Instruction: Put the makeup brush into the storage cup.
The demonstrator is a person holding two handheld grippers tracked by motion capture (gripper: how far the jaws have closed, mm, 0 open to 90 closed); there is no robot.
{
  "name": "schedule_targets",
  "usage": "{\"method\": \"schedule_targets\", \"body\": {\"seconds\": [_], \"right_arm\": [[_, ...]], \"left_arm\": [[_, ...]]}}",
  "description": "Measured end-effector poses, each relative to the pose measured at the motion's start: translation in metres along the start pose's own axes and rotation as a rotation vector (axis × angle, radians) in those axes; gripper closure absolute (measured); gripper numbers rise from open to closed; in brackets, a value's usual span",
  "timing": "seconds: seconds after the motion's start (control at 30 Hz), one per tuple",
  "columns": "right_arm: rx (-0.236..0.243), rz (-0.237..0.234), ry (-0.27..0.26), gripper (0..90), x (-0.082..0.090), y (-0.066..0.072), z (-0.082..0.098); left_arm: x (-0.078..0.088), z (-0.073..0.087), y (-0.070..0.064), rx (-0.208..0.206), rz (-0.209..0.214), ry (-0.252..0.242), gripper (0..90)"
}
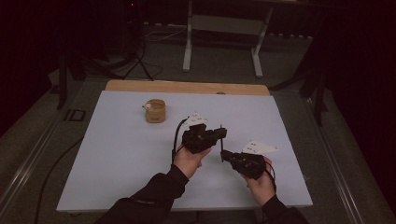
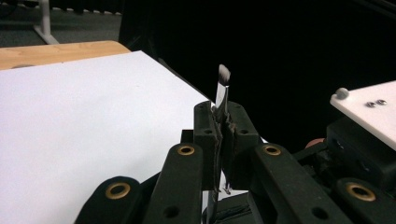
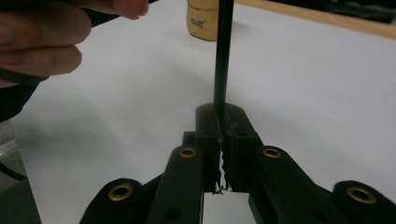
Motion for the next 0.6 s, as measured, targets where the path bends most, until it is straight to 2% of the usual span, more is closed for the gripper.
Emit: {"method": "schedule_targets", "body": {"seconds": [0.1,0.17,0.23,0.33,0.43,0.5,0.57,0.6], "right_arm": [[-0.015,-0.012,0.002,84.7,0.0,0.001,0.0],[-0.004,-0.012,-0.016,81.1,0.001,0.0,-0.001],[0.003,-0.009,-0.021,73.0,0.001,0.0,-0.003],[0.01,0.009,-0.015,67.1,0.001,0.001,-0.004],[0.002,0.006,-0.008,56.6,-0.001,0.002,-0.003],[-0.012,-0.005,-0.004,45.4,-0.001,0.002,-0.002],[-0.012,0.0,-0.011,40.2,-0.001,0.001,-0.003],[-0.012,-0.002,-0.014,33.0,-0.001,0.0,-0.003]], "left_arm": [[0.0,-0.001,-0.001,0.005,0.003,-0.005,85.7],[0.0,-0.002,-0.003,0.026,0.029,-0.008,85.8],[0.0,-0.002,-0.006,0.013,0.032,-0.008,85.8],[-0.002,-0.002,-0.011,-0.02,0.033,-0.009,85.8],[-0.003,-0.002,-0.013,-0.03,0.036,-0.005,85.8],[-0.002,-0.002,-0.012,-0.038,0.031,-0.003,85.8],[-0.001,-0.002,-0.011,-0.037,0.034,-0.007,85.8],[0.0,-0.002,-0.01,-0.043,0.028,-0.009,85.7]]}}
Point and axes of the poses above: each handheld gripper's, and its own axes: x roughly backward along the jaws, z roughly out of its underside, y roughly to its left, the point moved 8 cm from there along -x, roughly forward along the jaws, and after that the axes turned 1 degree about z, right-handed, at the moved point
